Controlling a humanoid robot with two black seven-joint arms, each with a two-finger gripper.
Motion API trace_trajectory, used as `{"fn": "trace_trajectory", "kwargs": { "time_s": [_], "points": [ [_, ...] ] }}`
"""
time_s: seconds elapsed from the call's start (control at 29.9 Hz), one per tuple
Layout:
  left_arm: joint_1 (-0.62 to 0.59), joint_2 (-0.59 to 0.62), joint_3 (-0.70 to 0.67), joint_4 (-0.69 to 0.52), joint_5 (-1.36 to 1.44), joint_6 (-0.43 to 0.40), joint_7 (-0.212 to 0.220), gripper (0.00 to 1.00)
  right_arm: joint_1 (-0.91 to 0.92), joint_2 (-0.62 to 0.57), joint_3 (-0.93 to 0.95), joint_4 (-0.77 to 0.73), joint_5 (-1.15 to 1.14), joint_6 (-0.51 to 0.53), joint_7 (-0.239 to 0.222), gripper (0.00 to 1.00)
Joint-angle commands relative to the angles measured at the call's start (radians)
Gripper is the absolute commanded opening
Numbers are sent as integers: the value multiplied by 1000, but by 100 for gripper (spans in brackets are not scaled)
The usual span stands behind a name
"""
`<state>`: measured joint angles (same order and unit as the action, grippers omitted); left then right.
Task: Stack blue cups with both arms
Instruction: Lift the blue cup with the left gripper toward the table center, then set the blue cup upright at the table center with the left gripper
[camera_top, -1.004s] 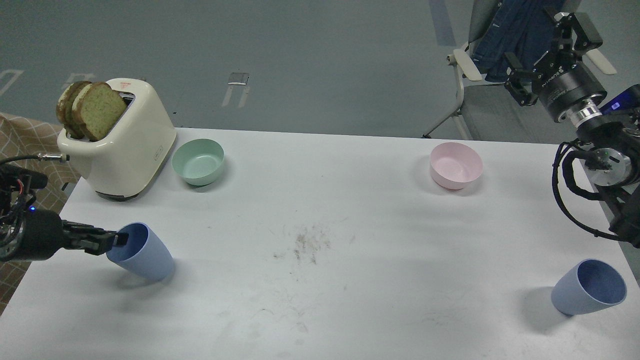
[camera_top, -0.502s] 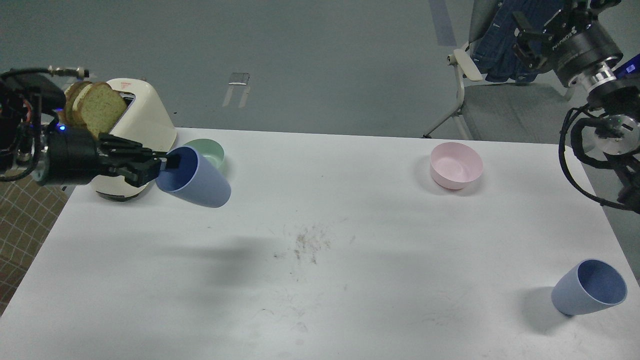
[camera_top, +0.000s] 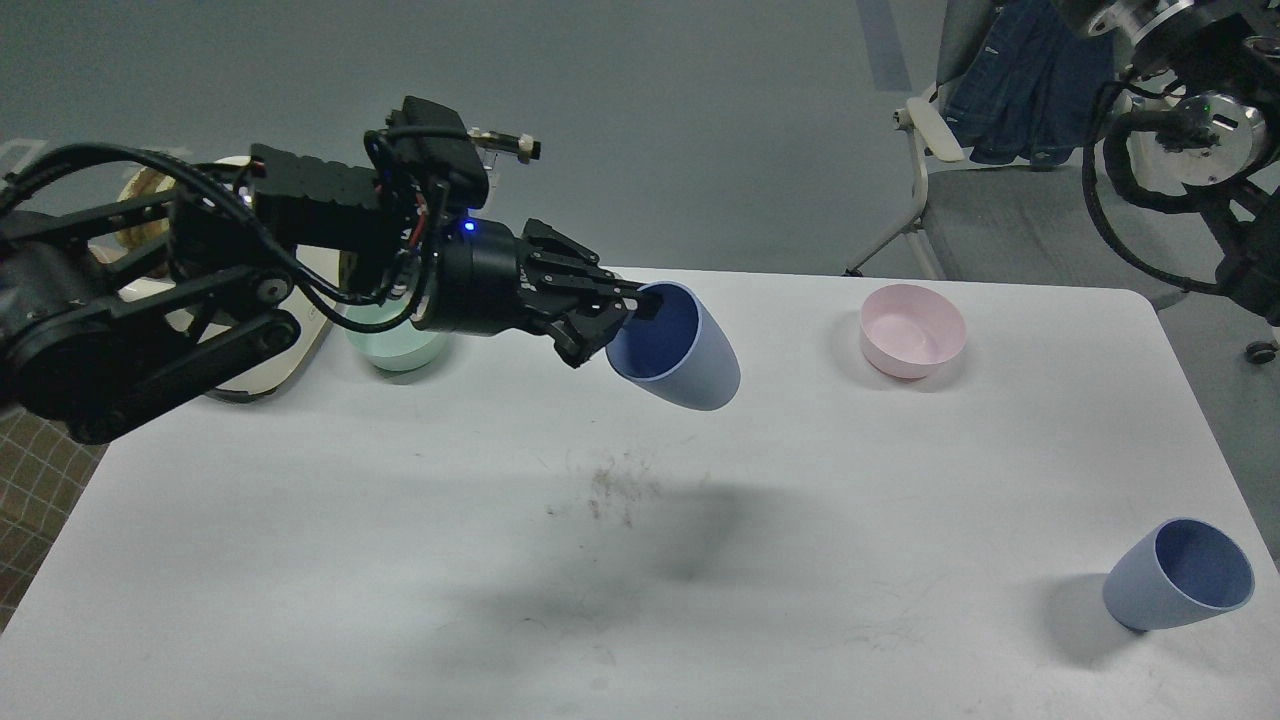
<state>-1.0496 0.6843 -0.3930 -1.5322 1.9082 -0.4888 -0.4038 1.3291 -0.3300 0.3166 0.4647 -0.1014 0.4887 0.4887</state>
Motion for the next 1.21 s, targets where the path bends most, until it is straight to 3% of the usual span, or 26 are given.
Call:
{"fn": "trace_trajectory", "kwargs": {
  "time_s": [0.0, 0.07, 0.27, 0.5, 1.17],
  "points": [
    [-39, -75, 94, 46, 64, 0, 0, 0, -1, 3, -1, 0, 0, 0, 0, 100],
    [-91, -110, 204, 75, 66, 0, 0, 0, -5, 5, -2, 0, 0, 0, 0, 100],
    [-171, -216, 347, 156, 60, 0, 0, 0, -17, -1, -2, 3, 0, 0, 0, 100],
    [-184, -298, 356, 231, 60, 0, -1, 0, -25, -4, -2, 5, 0, 0, 0, 100],
    [-181, -301, 459, 242, 60, 0, -9, 0, -33, -3, -4, 5, -1, 0, 0, 100]
  ]
}}
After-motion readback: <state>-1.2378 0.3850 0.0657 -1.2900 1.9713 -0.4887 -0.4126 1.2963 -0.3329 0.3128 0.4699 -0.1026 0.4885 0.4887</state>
